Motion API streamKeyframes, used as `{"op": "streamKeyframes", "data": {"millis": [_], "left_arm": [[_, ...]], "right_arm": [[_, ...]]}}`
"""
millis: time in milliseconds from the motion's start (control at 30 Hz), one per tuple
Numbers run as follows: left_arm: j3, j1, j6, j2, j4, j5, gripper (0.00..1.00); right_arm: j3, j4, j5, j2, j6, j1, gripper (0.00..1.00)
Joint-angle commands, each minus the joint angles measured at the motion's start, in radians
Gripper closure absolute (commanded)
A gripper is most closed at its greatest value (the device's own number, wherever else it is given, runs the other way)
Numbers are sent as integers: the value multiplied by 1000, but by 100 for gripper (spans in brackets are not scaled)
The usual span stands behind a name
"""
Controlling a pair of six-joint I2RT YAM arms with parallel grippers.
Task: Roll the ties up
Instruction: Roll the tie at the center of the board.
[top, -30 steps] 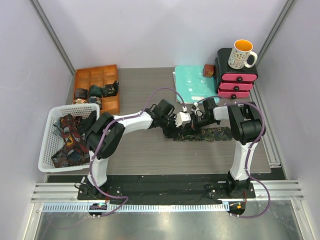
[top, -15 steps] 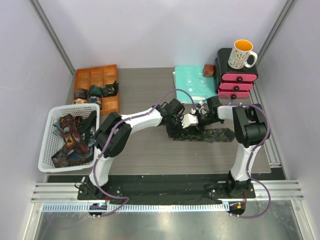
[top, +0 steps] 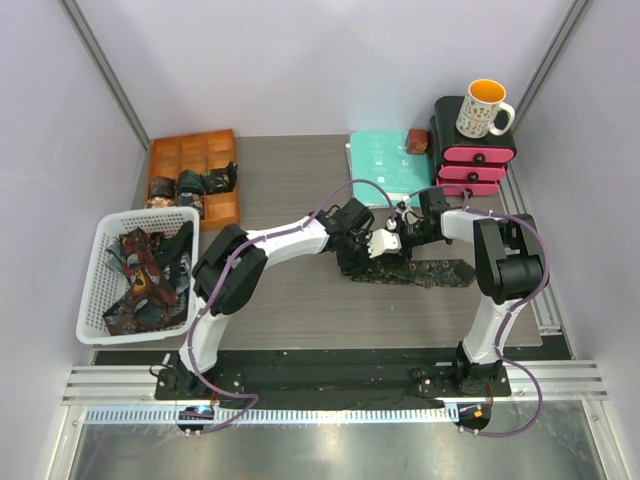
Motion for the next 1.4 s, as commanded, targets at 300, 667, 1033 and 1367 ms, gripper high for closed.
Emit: {"op": "streamKeyframes", "data": {"millis": [300,667,1033,1367], "left_arm": [[-25,-13,12,67,-76,-18,64],[-84,50,-46,-71,-2,112,29],[-327,147,-177,-246,355,294,17],[-358,133,-112,-211,487,368,15]], "right_arm": [[12,-76,84,25,-113,47,95],[18,-150,207,104,-239,-11,99],[-1,-153,271,135,-357,-28,99],[21,-61,270,181,-319,58,99]]}}
